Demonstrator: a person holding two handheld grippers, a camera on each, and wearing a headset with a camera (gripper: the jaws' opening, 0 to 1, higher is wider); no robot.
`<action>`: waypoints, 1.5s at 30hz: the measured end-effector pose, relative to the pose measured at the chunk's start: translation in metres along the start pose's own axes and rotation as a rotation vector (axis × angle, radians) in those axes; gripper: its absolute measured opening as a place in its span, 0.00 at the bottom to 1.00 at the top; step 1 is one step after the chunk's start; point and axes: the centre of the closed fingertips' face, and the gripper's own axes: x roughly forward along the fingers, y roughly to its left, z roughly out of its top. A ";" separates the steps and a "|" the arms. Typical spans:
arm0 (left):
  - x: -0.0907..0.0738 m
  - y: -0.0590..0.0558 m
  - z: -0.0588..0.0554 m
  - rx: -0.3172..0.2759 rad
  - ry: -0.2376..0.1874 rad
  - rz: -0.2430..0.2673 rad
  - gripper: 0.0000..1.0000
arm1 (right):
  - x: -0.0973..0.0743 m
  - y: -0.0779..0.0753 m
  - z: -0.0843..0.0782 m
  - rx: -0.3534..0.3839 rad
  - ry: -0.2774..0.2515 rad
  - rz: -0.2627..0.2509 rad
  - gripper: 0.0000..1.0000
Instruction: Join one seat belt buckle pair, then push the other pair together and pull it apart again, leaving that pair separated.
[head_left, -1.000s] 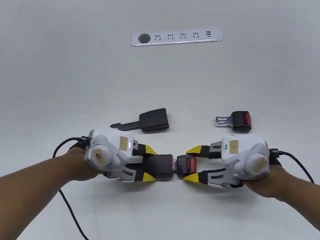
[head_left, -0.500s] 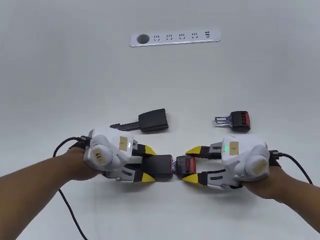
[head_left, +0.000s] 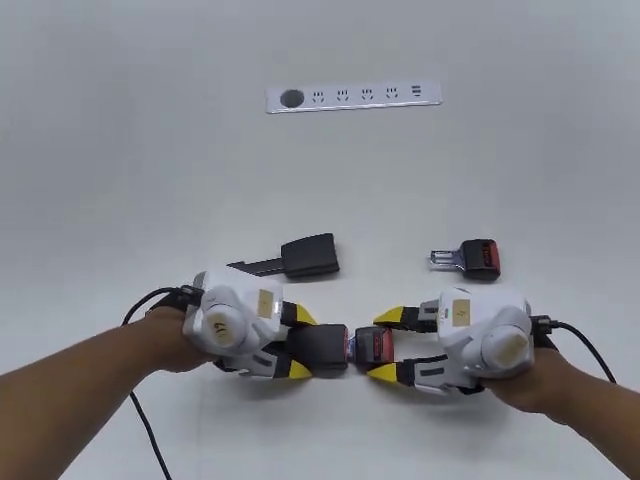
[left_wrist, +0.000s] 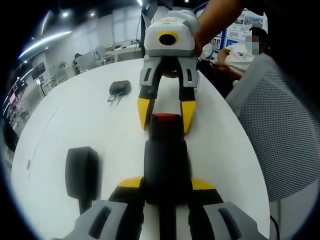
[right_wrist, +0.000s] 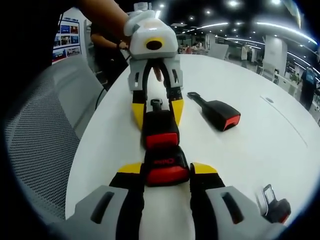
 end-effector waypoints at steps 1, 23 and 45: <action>0.000 0.000 0.000 -0.004 0.007 0.003 0.34 | 0.000 0.000 0.000 -0.002 0.004 -0.001 0.34; -0.062 0.043 0.015 -0.175 -0.069 0.190 0.61 | -0.063 -0.041 0.005 0.089 -0.036 -0.140 0.66; -0.046 0.118 0.009 -0.230 -0.063 0.241 0.62 | -0.115 -0.132 -0.048 0.174 0.054 -0.227 0.72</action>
